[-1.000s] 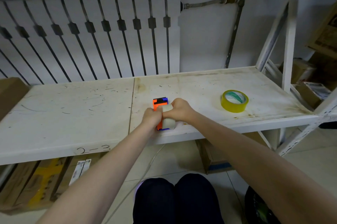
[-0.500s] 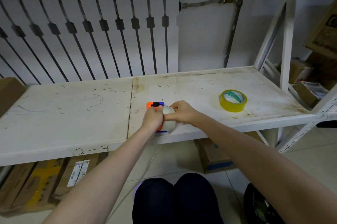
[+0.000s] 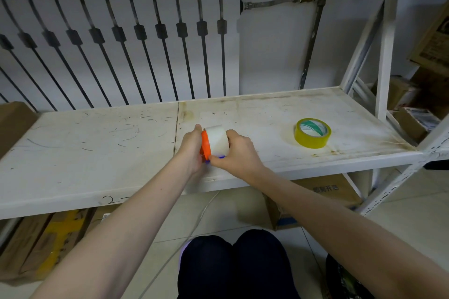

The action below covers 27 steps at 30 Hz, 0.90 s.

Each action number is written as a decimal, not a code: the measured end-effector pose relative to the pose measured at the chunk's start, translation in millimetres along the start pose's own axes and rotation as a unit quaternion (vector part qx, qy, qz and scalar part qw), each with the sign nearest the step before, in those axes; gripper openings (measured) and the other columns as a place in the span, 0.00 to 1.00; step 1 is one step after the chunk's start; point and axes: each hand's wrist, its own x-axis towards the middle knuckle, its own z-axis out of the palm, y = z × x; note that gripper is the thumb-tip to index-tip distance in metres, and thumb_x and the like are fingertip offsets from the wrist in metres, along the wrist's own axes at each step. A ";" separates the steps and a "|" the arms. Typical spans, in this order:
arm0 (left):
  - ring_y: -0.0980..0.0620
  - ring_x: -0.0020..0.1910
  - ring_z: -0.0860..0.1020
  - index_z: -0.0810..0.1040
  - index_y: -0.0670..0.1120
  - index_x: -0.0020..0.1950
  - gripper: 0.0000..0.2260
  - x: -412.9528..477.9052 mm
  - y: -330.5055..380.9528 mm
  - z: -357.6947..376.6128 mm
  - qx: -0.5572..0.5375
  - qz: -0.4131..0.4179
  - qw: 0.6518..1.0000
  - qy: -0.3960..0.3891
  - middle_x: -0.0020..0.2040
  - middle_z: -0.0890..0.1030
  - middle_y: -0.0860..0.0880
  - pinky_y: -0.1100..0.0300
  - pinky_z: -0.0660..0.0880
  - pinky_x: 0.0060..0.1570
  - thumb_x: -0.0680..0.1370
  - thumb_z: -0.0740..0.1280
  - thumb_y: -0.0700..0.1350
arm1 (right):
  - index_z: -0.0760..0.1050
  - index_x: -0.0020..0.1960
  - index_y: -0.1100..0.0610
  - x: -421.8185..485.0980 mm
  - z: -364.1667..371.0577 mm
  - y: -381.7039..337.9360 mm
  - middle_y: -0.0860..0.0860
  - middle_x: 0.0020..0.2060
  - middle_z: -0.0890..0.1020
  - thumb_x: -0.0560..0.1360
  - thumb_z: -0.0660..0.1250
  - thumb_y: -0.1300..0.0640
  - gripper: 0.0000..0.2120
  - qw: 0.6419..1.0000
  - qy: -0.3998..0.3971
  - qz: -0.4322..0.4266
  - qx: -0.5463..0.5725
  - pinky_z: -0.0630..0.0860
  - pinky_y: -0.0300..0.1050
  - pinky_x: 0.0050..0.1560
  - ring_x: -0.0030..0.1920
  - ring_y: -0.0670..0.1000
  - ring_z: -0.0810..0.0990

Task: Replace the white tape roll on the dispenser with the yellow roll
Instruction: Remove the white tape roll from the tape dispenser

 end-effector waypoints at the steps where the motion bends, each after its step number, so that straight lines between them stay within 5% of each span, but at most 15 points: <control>1: 0.46 0.38 0.76 0.73 0.44 0.50 0.13 -1.9 -1.5 2.7 0.031 0.026 0.999 -0.003 0.41 0.77 0.45 0.57 0.76 0.38 0.81 0.53 0.51 | 0.73 0.55 0.57 0.8 -0.7 -1.9 0.51 0.46 0.81 0.60 0.76 0.50 0.26 1.000 0.009 0.011 0.012 0.78 0.46 0.40 0.46 0.52 0.79; 4: 0.52 0.33 0.72 0.73 0.43 0.51 0.13 -10.1 -6.9 9.1 0.136 0.135 0.981 0.001 0.38 0.75 0.47 0.64 0.68 0.25 0.82 0.51 0.47 | 0.74 0.50 0.59 3.1 -3.6 -8.5 0.50 0.41 0.81 0.61 0.77 0.50 0.23 1.000 0.021 0.013 0.008 0.76 0.46 0.39 0.43 0.53 0.79; 10: 0.45 0.33 0.70 0.65 0.45 0.32 0.18 -7.5 -2.5 9.6 0.232 0.181 0.955 0.028 0.32 0.70 0.46 0.56 0.65 0.33 0.81 0.52 0.48 | 0.73 0.50 0.59 8.3 -4.4 -12.8 0.51 0.42 0.81 0.59 0.77 0.48 0.26 0.999 0.013 0.038 0.002 0.76 0.46 0.38 0.43 0.53 0.78; 13: 0.41 0.34 0.74 0.69 0.42 0.35 0.17 -9.0 1.5 7.3 0.243 0.186 0.952 0.014 0.34 0.73 0.43 0.55 0.75 0.32 0.80 0.55 0.50 | 0.74 0.50 0.59 9.4 -5.5 -10.7 0.52 0.44 0.82 0.57 0.79 0.47 0.28 0.997 -0.001 0.057 0.048 0.79 0.50 0.41 0.43 0.52 0.80; 15: 0.39 0.42 0.79 0.76 0.37 0.45 0.17 -7.5 3.4 0.2 0.243 0.186 0.952 0.000 0.41 0.78 0.40 0.44 0.80 0.45 0.79 0.56 0.50 | 0.72 0.53 0.59 9.9 -8.2 -6.0 0.54 0.45 0.83 0.60 0.79 0.50 0.27 0.986 -0.046 0.078 0.141 0.82 0.50 0.43 0.43 0.51 0.82; 19: 0.45 0.43 0.77 0.76 0.42 0.51 0.12 -5.0 0.3 -20.5 0.149 0.160 0.972 -0.091 0.45 0.79 0.43 0.54 0.74 0.42 0.81 0.55 0.47 | 0.69 0.60 0.60 18.0 -26.2 6.6 0.55 0.54 0.77 0.72 0.70 0.63 0.19 0.924 -0.102 0.156 0.333 0.79 0.35 0.38 0.46 0.46 0.79; 23: 0.48 0.44 0.77 0.76 0.45 0.48 0.08 -1.9 -2.2 -32.7 -0.002 0.081 0.991 -0.102 0.45 0.79 0.46 0.55 0.74 0.43 0.80 0.58 0.45 | 0.70 0.65 0.56 25.8 -31.2 22.6 0.55 0.66 0.72 0.75 0.60 0.67 0.20 0.956 -0.112 0.119 0.244 0.75 0.46 0.60 0.62 0.52 0.75; 27: 0.49 0.41 0.77 0.76 0.46 0.45 0.06 -4.7 0.4 -33.6 -0.013 0.043 0.995 -0.091 0.43 0.80 0.46 0.56 0.73 0.43 0.78 0.60 0.45 | 0.68 0.69 0.57 22.9 -32.9 15.8 0.55 0.66 0.73 0.78 0.61 0.64 0.20 0.958 -0.229 0.039 0.167 0.76 0.45 0.57 0.65 0.53 0.72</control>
